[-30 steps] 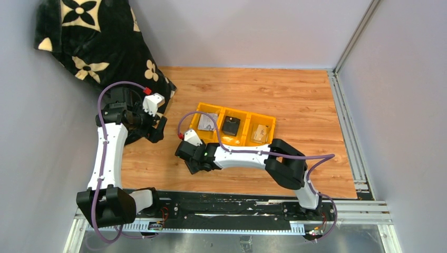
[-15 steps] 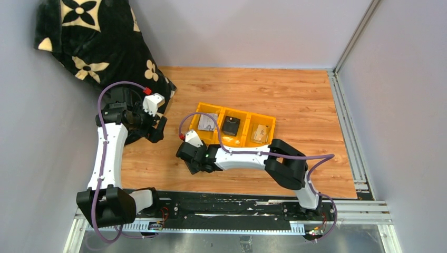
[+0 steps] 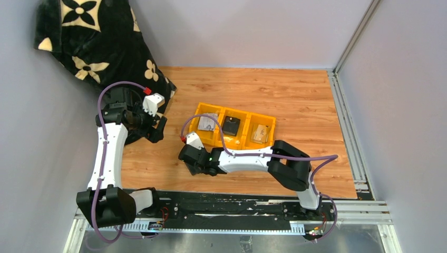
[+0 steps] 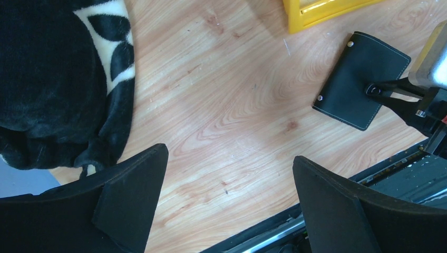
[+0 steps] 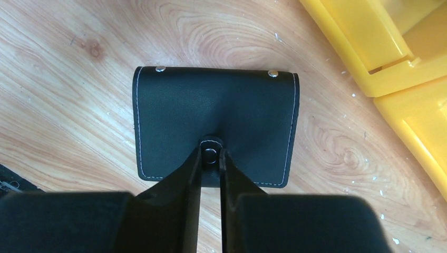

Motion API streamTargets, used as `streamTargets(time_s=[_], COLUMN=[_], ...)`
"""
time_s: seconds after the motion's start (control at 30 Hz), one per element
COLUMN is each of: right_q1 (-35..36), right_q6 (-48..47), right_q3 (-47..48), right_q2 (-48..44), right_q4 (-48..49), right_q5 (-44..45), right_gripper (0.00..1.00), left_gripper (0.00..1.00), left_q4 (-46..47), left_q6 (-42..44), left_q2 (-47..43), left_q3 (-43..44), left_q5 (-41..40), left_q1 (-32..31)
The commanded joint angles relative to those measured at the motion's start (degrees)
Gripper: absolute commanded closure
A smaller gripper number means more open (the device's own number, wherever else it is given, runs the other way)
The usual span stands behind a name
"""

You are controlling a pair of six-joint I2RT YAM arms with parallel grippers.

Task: Take the credit cards out of the card holder
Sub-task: Open the card holder at the center of the board.

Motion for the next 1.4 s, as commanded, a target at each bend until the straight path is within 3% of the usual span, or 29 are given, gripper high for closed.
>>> streamTargets(time_s=[0.0,0.17,0.27,0.63,0.8,0.93,1.37], right_q1=[1.19,0.96,0.62,-0.43,-1.01,-1.33,-2.37], right_q6=[0.85,0.19,-1.68,-8.85,-11.84,-15.21,-18.59], right_q3=[-2.25,-2.80,-3.81,-8.23,-7.36,-6.30,-4.77], right_q2=[-0.05,-1.90,-4.33,-15.34,-19.02,-21.94,-28.84], right_q4=[-3.13,-1.66,1.55,11.34,12.82,14.89,22.45], right_q5=[-2.57,-2.42,-2.30,-0.98,-0.20,2.74,4.18], right_gripper=[0.90,1.00,1.00,1.00,1.00,1.00,1.00], left_gripper=[0.00,0.00,0.00,0.00,0.00,0.00,0.02], left_q4=[-0.93,-0.97,-0.58,1.57,1.55,1.54,1.49], left_q6=[-0.52,-5.17,-9.07,-14.04,-17.30,-23.67,-33.39], left_q2=[-0.71,-0.39,-0.06,2.96,4.89,4.83,0.56], left_q3=[0.70,-1.82,-5.21,-6.39,-4.79,-2.04,1.14], left_q5=[-0.22,3.64,10.20,17.19,18.73,26.36,37.47], left_q1=[-0.18,-0.18,-1.18,-3.17,-3.92,-3.96,-3.96])
